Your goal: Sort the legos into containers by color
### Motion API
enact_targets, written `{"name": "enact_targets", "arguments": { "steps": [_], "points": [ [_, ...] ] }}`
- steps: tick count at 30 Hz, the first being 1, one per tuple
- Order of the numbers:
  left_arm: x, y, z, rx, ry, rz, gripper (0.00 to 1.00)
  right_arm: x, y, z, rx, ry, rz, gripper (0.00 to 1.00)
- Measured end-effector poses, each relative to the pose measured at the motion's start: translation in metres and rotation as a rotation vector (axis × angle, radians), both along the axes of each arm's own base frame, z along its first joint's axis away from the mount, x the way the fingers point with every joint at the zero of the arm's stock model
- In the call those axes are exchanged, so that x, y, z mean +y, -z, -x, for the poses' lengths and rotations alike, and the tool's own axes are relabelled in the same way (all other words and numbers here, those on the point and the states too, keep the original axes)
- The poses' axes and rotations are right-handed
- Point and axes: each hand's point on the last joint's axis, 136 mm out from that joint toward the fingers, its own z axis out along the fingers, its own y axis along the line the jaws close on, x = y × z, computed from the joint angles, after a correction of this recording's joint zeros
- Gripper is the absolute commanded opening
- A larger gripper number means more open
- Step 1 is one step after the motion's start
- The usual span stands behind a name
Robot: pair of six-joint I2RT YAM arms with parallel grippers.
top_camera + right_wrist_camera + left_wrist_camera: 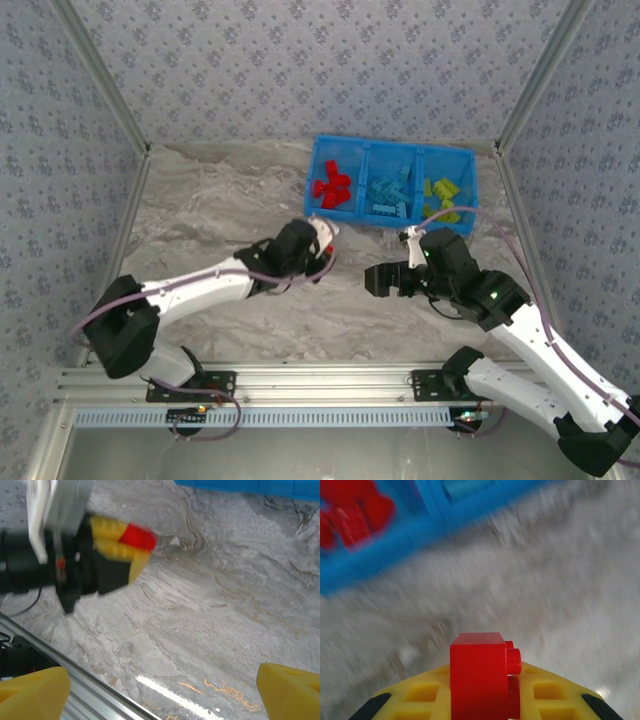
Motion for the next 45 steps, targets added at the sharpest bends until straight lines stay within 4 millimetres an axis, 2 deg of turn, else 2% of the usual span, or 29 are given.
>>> {"name": "enact_targets", "arguments": {
  "steps": [2, 4, 8, 10, 12, 15, 17, 19, 22, 25, 29, 34, 37, 40, 45],
  "points": [
    [-0.007, -0.018, -0.041, -0.044, -0.056, 0.033, 0.10, -0.004, -0.009, -0.006, -0.037, 0.024, 0.007, 0.99],
    [-0.013, -0.028, -0.081, -0.074, -0.102, 0.050, 0.10, -0.010, -0.019, -0.012, -0.077, 0.063, 0.023, 1.00],
    [-0.024, -0.030, -0.156, -0.108, -0.168, 0.076, 0.14, -0.023, -0.032, -0.019, -0.127, 0.125, 0.053, 1.00],
    [-0.028, -0.027, -0.189, -0.117, -0.192, 0.089, 0.23, -0.028, -0.033, -0.019, -0.137, 0.143, 0.062, 1.00],
    [-0.033, -0.023, -0.220, -0.124, -0.208, 0.096, 0.38, -0.034, -0.033, -0.016, -0.141, 0.159, 0.074, 1.00],
    [-0.038, -0.022, -0.253, -0.138, -0.222, 0.114, 0.52, -0.041, -0.033, -0.013, -0.145, 0.173, 0.085, 1.00],
    [-0.041, -0.024, -0.266, -0.140, -0.221, 0.127, 0.55, -0.045, -0.033, -0.011, -0.147, 0.182, 0.093, 1.00],
    [-0.043, -0.031, -0.270, -0.147, -0.215, 0.134, 0.55, -0.050, -0.034, -0.009, -0.147, 0.194, 0.102, 1.00],
    [-0.046, -0.044, -0.266, -0.151, -0.195, 0.152, 0.55, -0.059, -0.031, -0.009, -0.143, 0.231, 0.128, 1.00],
    [-0.037, -0.048, -0.246, -0.141, -0.188, 0.165, 0.55, -0.070, -0.030, -0.011, -0.151, 0.286, 0.154, 1.00],
    [-0.002, -0.056, -0.188, -0.104, -0.201, 0.190, 0.58, -0.089, -0.019, -0.017, -0.179, 0.372, 0.213, 1.00],
    [0.057, -0.091, -0.102, -0.166, -0.246, 0.260, 0.65, -0.118, 0.008, -0.033, -0.225, 0.516, 0.336, 1.00],
    [0.092, -0.103, -0.061, -0.224, -0.293, 0.289, 0.71, -0.136, 0.030, -0.049, -0.270, 0.601, 0.428, 1.00],
    [0.138, -0.094, -0.030, -0.270, -0.389, 0.271, 0.78, -0.153, 0.062, -0.068, -0.289, 0.659, 0.519, 1.00],
    [0.214, -0.056, -0.009, -0.311, -0.582, 0.178, 0.88, -0.199, 0.118, -0.096, -0.205, 0.757, 0.628, 0.99]
  ]
}}
